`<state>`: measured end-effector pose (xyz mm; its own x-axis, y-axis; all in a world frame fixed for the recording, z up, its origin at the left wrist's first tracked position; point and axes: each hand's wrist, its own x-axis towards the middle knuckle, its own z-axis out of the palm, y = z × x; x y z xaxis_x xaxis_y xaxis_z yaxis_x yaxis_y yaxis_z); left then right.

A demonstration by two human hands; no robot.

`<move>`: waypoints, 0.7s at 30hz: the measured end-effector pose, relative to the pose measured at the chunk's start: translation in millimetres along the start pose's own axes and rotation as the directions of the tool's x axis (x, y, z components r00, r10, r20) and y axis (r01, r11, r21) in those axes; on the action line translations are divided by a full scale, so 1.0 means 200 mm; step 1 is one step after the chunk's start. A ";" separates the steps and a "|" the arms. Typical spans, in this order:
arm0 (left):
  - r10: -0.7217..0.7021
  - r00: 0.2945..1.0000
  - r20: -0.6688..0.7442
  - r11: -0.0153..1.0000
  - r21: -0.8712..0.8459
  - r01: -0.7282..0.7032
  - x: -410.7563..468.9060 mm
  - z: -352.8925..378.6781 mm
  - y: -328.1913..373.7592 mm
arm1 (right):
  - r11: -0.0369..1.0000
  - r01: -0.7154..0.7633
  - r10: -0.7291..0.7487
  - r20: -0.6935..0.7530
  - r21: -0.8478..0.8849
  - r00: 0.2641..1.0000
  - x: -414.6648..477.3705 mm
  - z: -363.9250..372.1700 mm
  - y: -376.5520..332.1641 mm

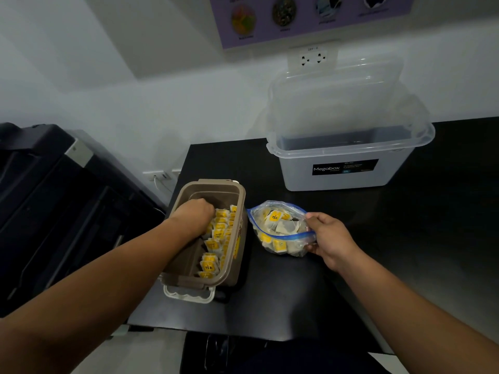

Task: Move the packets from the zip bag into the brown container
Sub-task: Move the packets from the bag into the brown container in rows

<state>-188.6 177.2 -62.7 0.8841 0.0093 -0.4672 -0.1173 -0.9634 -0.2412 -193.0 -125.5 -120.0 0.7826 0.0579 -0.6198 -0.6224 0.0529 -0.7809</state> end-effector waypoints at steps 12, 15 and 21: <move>-0.029 0.983 -0.182 0.962 -0.273 -0.022 -0.15 -0.29 0.05 | 0.992 0.081 -0.075 0.058 -0.101 0.995 -0.05 -0.03 0.01; 0.002 0.952 -0.306 0.901 -0.412 -0.134 -0.26 -0.37 0.17 | 0.979 0.144 -0.136 0.060 -0.143 0.989 -0.06 -0.03 0.03; 0.181 0.939 -0.291 0.790 -0.526 -0.315 -0.26 -0.34 0.57 | 0.967 0.204 -0.195 0.068 -0.151 0.978 -0.03 -0.04 0.09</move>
<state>-216.5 49.2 -8.7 0.9410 -0.2437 -0.2347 -0.1334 -0.9048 0.4044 -208.9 -133.0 -129.8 0.8864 0.1138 -0.4487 -0.4409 -0.0871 -0.8933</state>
